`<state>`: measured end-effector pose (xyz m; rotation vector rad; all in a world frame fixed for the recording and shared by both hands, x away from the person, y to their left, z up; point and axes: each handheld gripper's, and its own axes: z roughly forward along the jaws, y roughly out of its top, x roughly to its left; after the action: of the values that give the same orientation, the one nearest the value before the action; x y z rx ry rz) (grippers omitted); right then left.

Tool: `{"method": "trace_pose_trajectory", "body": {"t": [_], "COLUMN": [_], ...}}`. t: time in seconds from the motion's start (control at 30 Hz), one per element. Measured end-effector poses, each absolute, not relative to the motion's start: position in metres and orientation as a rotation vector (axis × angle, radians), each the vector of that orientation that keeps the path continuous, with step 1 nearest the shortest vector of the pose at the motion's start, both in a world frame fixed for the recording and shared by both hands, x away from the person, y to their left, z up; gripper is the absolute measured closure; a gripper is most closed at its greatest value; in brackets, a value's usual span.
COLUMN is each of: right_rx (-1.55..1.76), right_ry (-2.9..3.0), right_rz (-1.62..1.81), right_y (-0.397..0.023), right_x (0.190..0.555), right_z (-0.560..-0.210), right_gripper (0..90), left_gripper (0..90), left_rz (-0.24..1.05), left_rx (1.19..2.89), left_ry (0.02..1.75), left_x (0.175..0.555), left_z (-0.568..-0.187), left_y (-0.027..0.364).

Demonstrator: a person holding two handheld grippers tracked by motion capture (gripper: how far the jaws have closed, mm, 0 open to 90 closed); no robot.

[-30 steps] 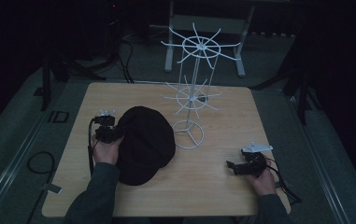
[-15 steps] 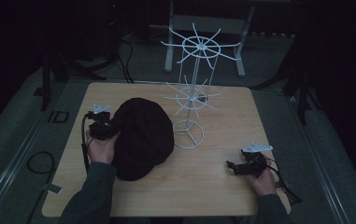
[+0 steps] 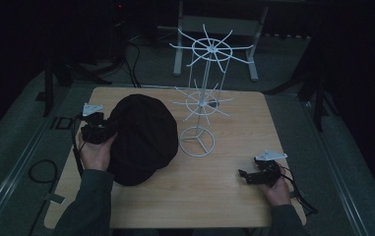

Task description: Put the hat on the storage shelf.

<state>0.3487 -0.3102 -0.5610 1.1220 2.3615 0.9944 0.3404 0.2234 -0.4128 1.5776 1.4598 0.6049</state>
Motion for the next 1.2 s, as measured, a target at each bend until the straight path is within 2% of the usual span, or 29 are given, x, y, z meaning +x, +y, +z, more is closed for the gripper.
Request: {"method": "trace_pose_trajectory", "body": {"t": [0.63, 1.2], "right_rx": [1.125, 1.124], "right_ry": [2.36, 2.36], "right_rz": [0.996, 0.995], "right_y": [-0.31, -0.31], "right_x": [0.349, 0.349], "right_z": [-0.561, -0.561], "right_gripper": [11.7, 11.7], "left_gripper": [74.2, 74.0], "left_rz": [0.625, 0.572], "left_rx": [1.544, 1.517], "left_ry": [1.357, 1.197], "left_x": [0.331, 0.33], "left_z": [-0.382, -0.363], "left_y": [0.236, 0.245]}}
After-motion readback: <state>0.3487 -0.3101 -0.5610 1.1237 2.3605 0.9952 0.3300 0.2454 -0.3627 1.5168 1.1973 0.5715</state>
